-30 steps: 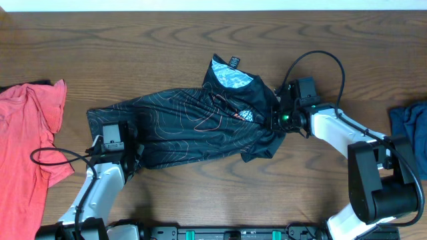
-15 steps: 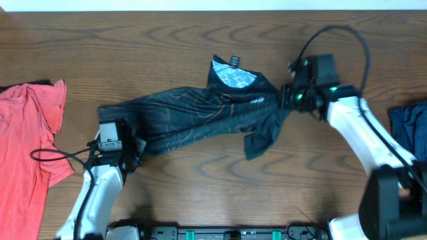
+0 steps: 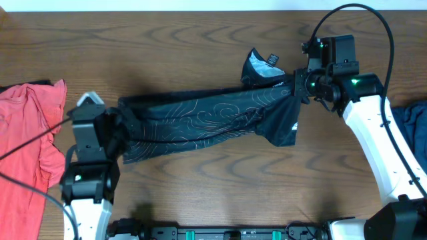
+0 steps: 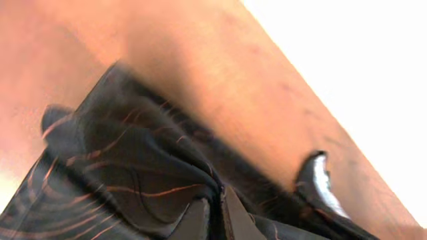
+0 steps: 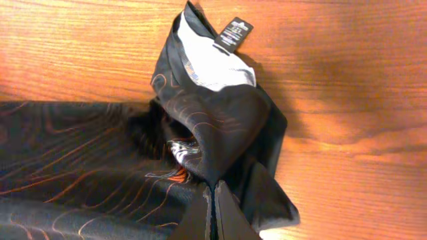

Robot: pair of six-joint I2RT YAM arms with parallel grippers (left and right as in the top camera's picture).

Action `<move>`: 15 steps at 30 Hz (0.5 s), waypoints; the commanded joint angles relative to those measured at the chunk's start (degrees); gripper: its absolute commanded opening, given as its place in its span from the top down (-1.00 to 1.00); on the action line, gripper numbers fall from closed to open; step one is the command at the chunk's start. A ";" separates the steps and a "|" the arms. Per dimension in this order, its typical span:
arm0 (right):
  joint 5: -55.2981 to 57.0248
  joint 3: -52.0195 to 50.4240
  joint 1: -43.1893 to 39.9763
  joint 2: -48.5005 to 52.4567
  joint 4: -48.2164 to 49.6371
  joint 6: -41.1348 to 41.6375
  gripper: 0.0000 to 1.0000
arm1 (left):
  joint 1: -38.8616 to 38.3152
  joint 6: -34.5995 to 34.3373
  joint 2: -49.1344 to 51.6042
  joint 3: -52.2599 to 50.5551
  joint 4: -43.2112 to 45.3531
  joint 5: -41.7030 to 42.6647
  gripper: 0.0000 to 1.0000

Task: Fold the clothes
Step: 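Lift the jersey with both grippers and stretch it apart, pulling toward the back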

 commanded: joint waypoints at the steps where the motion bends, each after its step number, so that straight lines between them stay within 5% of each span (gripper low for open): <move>1: 4.07 4.90 -0.68 -1.16 -1.16 -1.99 0.98 | -0.33 3.78 -0.66 3.26 -0.33 -0.55 0.88; 15: 7.15 30.56 -2.75 -1.51 -14.10 -3.96 0.98 | -0.33 9.81 -0.55 13.46 -0.46 -0.68 0.88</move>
